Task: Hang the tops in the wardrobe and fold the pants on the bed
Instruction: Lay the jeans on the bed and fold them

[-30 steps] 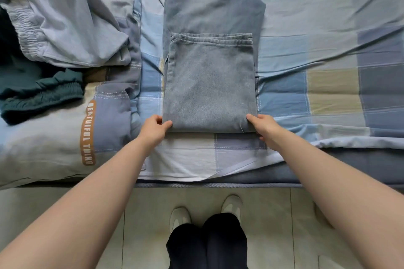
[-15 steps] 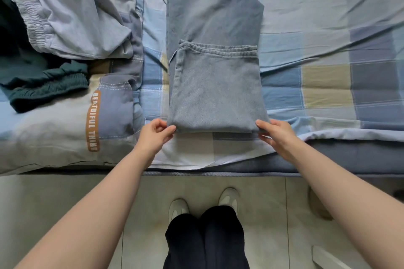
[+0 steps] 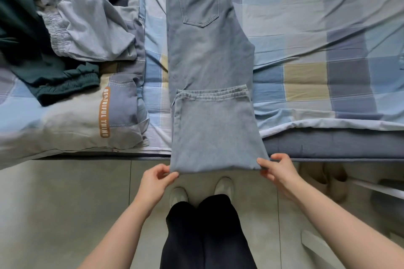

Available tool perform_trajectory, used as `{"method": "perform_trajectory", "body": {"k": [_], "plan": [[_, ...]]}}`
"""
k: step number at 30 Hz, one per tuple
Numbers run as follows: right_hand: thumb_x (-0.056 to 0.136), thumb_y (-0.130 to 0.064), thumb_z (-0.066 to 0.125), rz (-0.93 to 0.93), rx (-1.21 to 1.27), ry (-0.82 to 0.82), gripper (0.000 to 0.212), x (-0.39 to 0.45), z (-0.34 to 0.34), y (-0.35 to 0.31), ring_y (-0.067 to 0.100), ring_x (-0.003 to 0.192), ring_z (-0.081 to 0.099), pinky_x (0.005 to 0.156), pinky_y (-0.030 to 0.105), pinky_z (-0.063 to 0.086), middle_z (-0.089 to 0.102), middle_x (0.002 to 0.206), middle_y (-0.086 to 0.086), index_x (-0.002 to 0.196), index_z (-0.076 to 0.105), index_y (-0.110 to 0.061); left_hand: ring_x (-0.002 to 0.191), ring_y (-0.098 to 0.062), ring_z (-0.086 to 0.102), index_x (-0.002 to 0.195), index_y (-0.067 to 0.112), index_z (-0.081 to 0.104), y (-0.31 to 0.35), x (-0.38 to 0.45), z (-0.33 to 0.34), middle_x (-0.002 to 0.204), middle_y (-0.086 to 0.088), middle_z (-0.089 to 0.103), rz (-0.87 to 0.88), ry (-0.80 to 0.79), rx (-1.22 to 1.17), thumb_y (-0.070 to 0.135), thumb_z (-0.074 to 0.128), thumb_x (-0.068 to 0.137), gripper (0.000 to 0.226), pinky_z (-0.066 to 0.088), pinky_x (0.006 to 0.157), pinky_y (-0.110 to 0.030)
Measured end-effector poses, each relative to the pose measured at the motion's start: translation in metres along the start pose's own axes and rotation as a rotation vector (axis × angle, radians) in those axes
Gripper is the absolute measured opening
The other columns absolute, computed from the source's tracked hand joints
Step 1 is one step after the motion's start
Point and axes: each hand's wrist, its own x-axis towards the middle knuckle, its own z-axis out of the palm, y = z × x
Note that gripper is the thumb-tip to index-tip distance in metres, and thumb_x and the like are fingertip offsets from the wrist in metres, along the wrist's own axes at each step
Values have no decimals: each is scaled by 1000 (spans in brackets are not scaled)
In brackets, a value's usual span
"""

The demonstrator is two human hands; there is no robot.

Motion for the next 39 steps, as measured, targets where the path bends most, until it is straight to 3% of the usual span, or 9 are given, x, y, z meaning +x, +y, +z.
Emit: {"method": "perform_trajectory", "body": {"k": [4, 7, 9, 17, 23, 27, 30, 34, 39], "plan": [[86, 2, 59, -208, -336, -180, 60, -43, -27, 9, 17, 68, 57, 72, 33, 50, 62, 85, 14, 128, 34, -32, 74, -9, 66, 78, 9, 71, -8, -45, -2, 81, -4, 74, -8, -13, 124, 8, 76, 83, 7, 56, 88, -39], [89, -2, 56, -362, -562, -273, 46, -64, -39, 2, 5, 84, 55, 91, 35, 48, 63, 100, -11, 127, 57, -27, 88, -6, 69, 70, 21, 73, 4, -72, -6, 94, 9, 75, 78, -24, 213, 9, 78, 79, 17, 49, 79, -10], [89, -8, 62, -356, -545, -248, 36, -74, -46, -7, 2, 76, 57, 92, 33, 50, 63, 84, -17, 121, 66, -25, 102, -1, 64, 62, 24, 72, 20, -82, -12, 107, 16, 70, 150, 21, 303, 11, 82, 75, 21, 41, 78, -1], [92, -12, 60, -265, -207, -281, 18, -71, -42, -87, 20, 78, 60, 63, 25, 55, 68, 93, 13, 103, 73, -5, 109, 9, 60, 64, 8, 71, 112, -53, -38, 127, 17, 63, 271, -23, 201, 8, 81, 74, 14, 43, 82, -3], [102, -32, 41, -255, -311, -200, 45, -23, -7, -186, 16, 39, 52, 42, 21, 42, 64, 57, 15, 80, 71, -6, 112, -7, 64, 74, 9, 76, 192, 27, -50, 115, 7, 72, 226, -142, -8, 29, 75, 71, 21, 41, 102, -30], [101, -36, 39, -278, -270, -105, 40, 29, 27, -268, 12, 31, 45, 38, 16, 39, 56, 41, 6, 80, 57, -7, 94, -14, 70, 88, 7, 74, 257, 117, -44, 91, 0, 76, 246, -77, -184, 18, 70, 84, 12, 55, 80, -21], [102, -44, 29, -307, 53, -98, 40, 84, 53, -330, 15, 49, 53, 50, 20, 44, 62, 55, 6, 96, 57, -16, 88, -8, 67, 87, 19, 73, 305, 197, -39, 90, 9, 73, 215, -88, -343, 26, 59, 96, 19, 54, 81, -26], [99, -32, 36, -163, -41, -4, 31, 144, 84, -319, 20, 76, 57, 63, 27, 45, 62, 92, 11, 113, 56, -13, 91, -15, 61, 140, 20, 40, 288, 263, -14, 118, 1, 60, 14, 9, -50, 29, 62, 94, 52, 46, 80, -32], [95, -28, 55, -66, -292, -23, 28, 163, 107, -231, 17, 83, 57, 59, 20, 42, 63, 100, 4, 112, 58, -6, 87, -15, 60, 113, 8, 55, 203, 254, 15, 121, -12, 64, -103, -51, 237, 11, 75, 83, 36, 49, 72, -25]]}}
